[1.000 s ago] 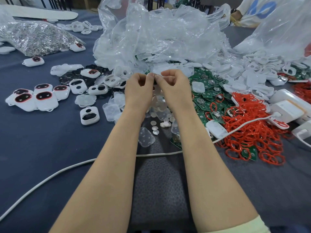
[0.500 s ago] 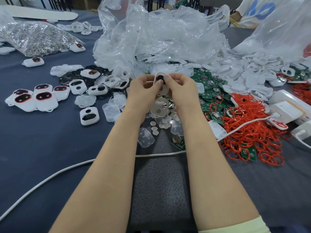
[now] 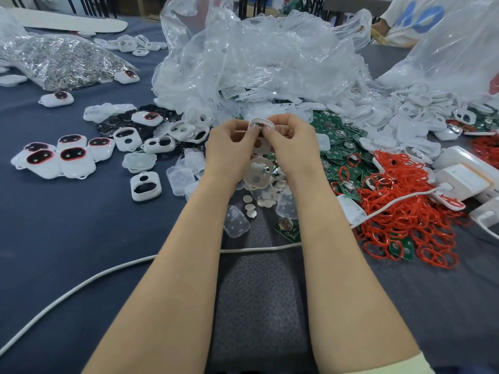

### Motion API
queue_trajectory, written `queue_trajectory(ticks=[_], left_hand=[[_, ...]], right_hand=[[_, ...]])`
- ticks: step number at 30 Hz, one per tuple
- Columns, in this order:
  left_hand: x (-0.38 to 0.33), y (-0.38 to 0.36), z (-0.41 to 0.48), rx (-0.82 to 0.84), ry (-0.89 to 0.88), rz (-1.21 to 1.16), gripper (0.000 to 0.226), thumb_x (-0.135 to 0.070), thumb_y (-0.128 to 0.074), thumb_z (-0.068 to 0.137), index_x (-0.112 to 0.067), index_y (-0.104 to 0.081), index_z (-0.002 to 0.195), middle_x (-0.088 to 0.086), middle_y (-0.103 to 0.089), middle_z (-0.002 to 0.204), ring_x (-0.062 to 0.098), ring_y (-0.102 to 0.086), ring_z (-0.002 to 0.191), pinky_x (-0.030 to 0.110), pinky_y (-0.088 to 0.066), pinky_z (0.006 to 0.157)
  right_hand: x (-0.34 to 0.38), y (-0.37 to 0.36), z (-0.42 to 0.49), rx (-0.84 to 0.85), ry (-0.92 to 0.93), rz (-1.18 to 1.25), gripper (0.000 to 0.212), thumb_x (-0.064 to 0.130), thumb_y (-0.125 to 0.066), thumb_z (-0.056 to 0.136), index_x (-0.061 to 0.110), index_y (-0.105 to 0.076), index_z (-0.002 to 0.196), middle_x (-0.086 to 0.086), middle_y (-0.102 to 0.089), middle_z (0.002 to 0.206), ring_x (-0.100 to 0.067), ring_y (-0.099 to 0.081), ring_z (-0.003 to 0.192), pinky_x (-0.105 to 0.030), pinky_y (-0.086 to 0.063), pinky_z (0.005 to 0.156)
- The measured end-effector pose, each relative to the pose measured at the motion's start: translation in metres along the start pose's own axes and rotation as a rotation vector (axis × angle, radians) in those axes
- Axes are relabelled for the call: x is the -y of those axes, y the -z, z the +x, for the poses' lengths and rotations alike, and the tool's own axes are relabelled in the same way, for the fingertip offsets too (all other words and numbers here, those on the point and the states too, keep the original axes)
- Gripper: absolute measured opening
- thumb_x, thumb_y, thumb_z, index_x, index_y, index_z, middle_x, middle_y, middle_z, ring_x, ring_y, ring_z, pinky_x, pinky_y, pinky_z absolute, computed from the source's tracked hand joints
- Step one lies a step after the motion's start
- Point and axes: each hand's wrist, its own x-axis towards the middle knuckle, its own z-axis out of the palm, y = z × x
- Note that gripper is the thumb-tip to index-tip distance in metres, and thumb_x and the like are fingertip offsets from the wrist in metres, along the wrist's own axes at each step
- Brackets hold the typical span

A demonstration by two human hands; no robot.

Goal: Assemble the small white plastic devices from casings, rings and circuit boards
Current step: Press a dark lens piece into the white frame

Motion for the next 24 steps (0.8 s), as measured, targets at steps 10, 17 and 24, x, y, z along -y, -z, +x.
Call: queue_trajectory(ticks=[10, 17, 24], left_hand=[[-0.001, 0.0, 0.0, -0.008, -0.128, 0.217, 0.004, -0.017, -0.059, 0.094, -0.021, -0.058, 0.092, 0.005, -0.071, 0.086, 0.02, -0.069, 0.081, 0.037, -0.056, 0.081], [-0.004, 0.011, 0.002, -0.133, -0.004, -0.108, 0.011, -0.012, -0.06, 0.093, -0.021, -0.055, 0.09, -0.001, -0.067, 0.082, 0.011, -0.067, 0.074, 0.024, -0.057, 0.067], [-0.006, 0.015, 0.009, -0.285, 0.181, -0.486, 0.006, -0.009, -0.061, 0.092, -0.012, -0.057, 0.09, 0.009, -0.065, 0.093, 0.012, -0.066, 0.069, 0.019, -0.054, 0.06]], right_hand=[[0.004, -0.002, -0.005, -0.063, 0.107, -0.203, 0.005, 0.013, -0.061, 0.089, 0.018, -0.061, 0.09, 0.012, -0.056, 0.074, 0.001, -0.051, 0.068, -0.006, -0.04, 0.06], [0.027, 0.027, -0.01, 0.235, -0.068, -0.305, 0.013, 0.022, -0.069, 0.086, 0.016, -0.062, 0.095, 0.003, -0.067, 0.078, -0.004, -0.065, 0.061, -0.025, -0.057, 0.064], [0.037, 0.006, -0.03, 0.773, -0.174, -0.841, 0.011, 0.006, -0.062, 0.089, 0.007, -0.065, 0.099, -0.007, -0.069, 0.078, -0.015, -0.066, 0.057, -0.024, -0.058, 0.055]])
